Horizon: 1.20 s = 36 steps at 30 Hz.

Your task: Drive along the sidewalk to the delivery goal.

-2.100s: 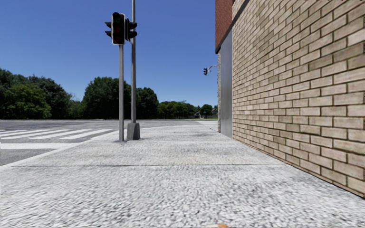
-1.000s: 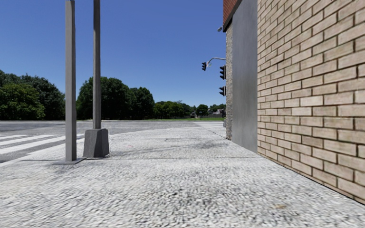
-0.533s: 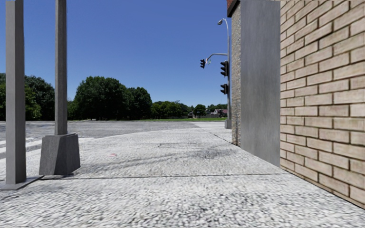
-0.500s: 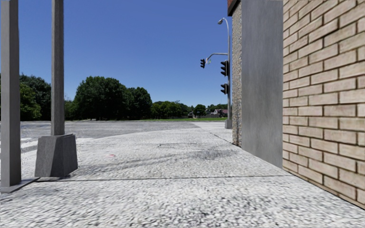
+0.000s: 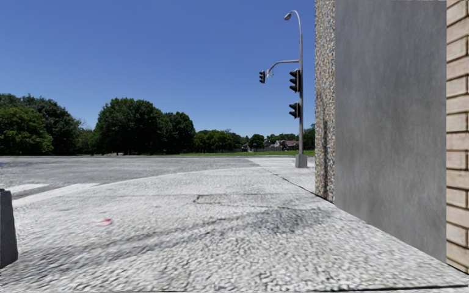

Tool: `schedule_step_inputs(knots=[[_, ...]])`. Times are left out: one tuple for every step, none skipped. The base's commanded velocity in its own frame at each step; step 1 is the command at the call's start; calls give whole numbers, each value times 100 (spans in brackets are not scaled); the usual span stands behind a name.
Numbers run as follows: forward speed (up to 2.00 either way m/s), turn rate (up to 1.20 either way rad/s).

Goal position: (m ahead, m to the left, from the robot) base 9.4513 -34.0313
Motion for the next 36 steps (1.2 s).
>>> schedule_step_inputs(knots=[[200, 0], [200, 0], [200, 0], [200, 0], [200, 0], [200, 0], [200, 0], [200, 0], [200, 0], [200, 0], [200, 0], [200, 0], [200, 0], [200, 0], [200, 0], [200, 0], [200, 0], [200, 0], [200, 0], [200, 0], [200, 0], [200, 0], [200, 0], [196, 0], [196, 0], [174, 0], [140, 0], [127, 0], [127, 0], [120, 0], [118, 0], [117, 0], [117, 0], [117, -2], [117, -5], [117, -5]])
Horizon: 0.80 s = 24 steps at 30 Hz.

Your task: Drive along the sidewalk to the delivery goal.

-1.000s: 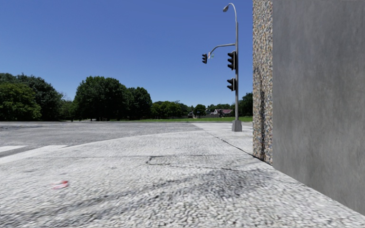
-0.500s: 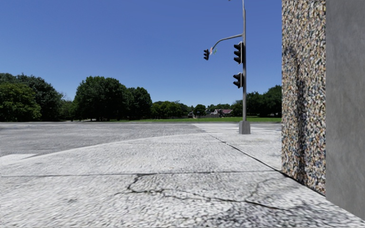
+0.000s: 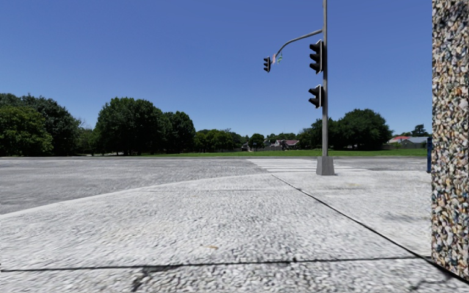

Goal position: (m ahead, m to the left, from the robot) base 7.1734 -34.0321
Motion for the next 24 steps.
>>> schedule_step_inputs(knots=[[117, -8], [117, -23], [116, -30], [116, -30], [112, -41], [111, -46], [111, -46], [110, -47], [110, -47], [110, -47], [110, -47], [110, -47], [110, -48], [110, -50], [110, -50], [110, -51], [110, -51], [110, -51], [110, -51], [110, -51], [110, -51], [110, -51], [110, -51], [110, -51]])
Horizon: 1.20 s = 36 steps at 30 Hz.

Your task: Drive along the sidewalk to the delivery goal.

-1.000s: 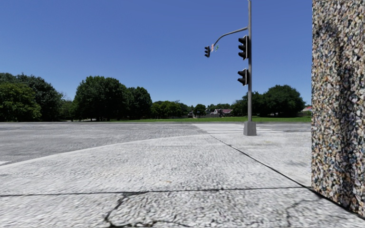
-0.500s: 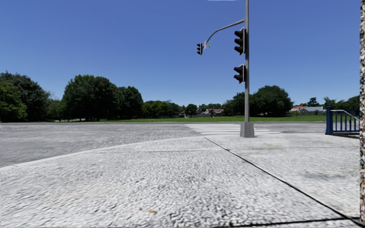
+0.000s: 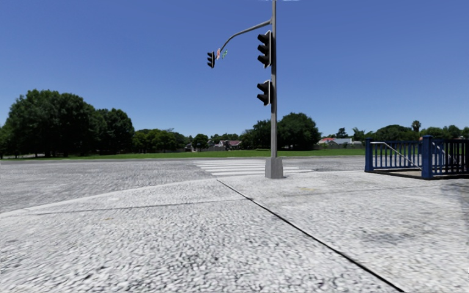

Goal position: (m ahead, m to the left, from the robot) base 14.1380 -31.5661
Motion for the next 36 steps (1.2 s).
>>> schedule_step_inputs(knots=[[110, -51], [110, -51], [110, -51], [110, -51], [110, -51], [110, -51], [110, -51], [110, -51], [110, -51], [110, -51], [110, -51], [110, -51], [110, -51], [110, -51], [110, -51], [110, -51], [110, -51], [110, -51], [110, -51], [110, -51], [110, -51], [110, -51], [110, -51], [110, -51], [110, -51], [110, -51], [110, -51], [110, -51], [110, -51], [110, -45], [110, -45], [110, -34], [110, -31], [110, -31], [110, -30], [110, -30]])
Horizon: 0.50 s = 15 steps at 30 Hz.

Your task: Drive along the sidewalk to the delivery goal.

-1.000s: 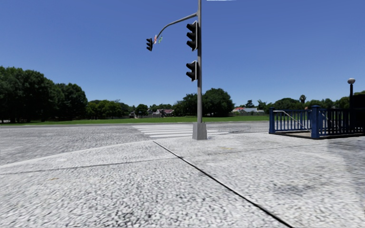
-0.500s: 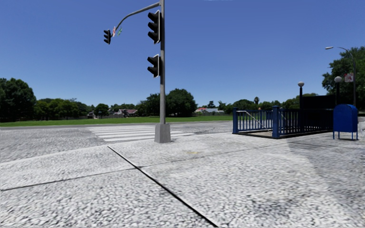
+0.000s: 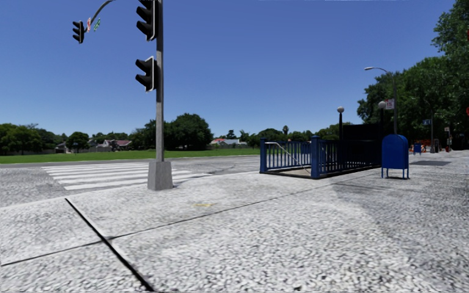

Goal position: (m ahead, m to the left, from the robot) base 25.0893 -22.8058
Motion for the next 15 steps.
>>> schedule_step_inputs(knots=[[110, -31], [110, -31], [110, -39], [110, -43], [110, -45], [110, -45], [110, -45], [110, -45], [110, -46], [110, -46], [110, -49], [110, -53], [110, -53], [110, -56], [110, -58]])
